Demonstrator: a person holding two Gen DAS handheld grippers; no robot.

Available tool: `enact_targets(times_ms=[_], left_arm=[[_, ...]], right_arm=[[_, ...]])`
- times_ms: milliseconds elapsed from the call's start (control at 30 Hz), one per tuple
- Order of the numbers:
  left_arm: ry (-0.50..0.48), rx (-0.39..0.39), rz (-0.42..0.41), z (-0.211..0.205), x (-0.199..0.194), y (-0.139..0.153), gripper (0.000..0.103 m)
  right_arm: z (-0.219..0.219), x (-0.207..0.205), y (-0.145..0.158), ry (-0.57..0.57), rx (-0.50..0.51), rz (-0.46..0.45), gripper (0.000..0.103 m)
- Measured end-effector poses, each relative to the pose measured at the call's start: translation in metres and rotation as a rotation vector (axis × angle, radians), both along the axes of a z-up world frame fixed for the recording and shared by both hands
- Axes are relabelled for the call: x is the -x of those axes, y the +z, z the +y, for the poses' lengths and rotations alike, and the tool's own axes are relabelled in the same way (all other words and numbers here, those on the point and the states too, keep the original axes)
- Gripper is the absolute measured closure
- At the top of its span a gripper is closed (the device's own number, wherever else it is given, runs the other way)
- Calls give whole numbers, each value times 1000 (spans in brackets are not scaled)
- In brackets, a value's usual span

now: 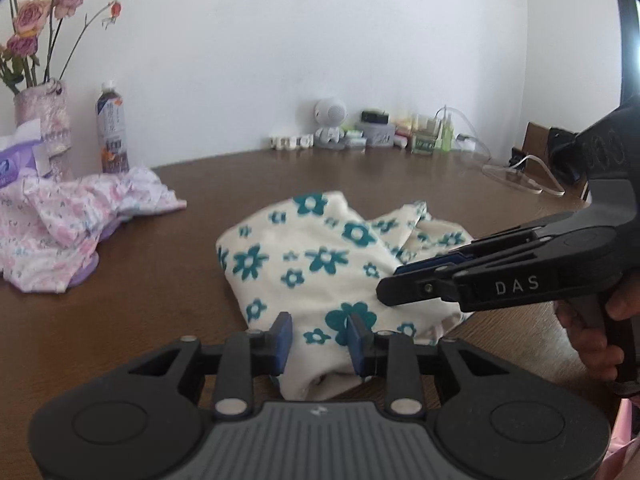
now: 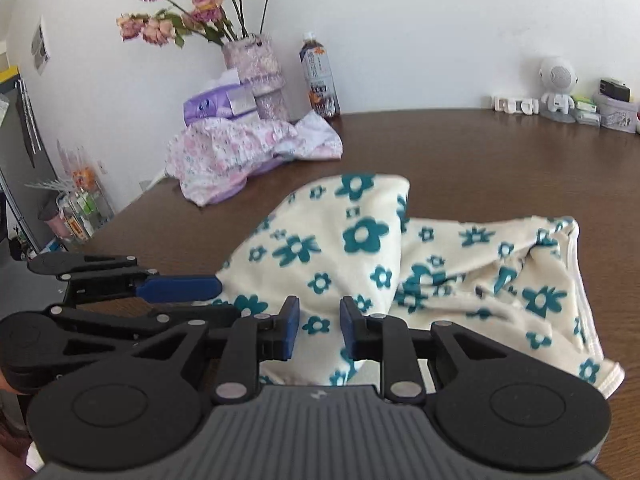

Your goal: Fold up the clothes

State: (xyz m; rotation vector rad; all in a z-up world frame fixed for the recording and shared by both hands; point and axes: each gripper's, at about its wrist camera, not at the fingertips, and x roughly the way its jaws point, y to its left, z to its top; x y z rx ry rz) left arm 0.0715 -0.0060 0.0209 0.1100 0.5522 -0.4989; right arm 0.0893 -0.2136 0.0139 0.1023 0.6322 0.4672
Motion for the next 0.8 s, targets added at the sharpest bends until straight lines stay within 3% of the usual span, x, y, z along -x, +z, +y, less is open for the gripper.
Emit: enact_targets(times_ms=[67, 167, 233, 333, 500, 700, 800], left_arm=[[1, 9, -38, 3, -4, 14, 66], [17, -1, -67, 0, -29, 30, 65], [28, 25, -25, -1, -56, 34, 68], [43, 39, 52, -3, -93, 26, 88], [87, 45, 133, -2, -118, -3, 88], [102, 75, 116, 2, -111, -2, 82], [82, 149, 70, 18, -84, 10, 68]], right_arm=[[-5, -4, 12, -9, -13, -28, 80], [-5, -31, 24, -36, -3, -52, 80], [-3, -55, 25, -53, 0, -36, 80], [0, -86, 15, -75, -6, 25, 80], [-1, -109, -13, -90, -52, 138, 83], [-7, -82, 0, -75, -67, 67, 81], [-14, -52, 13, -59, -71, 1, 79]])
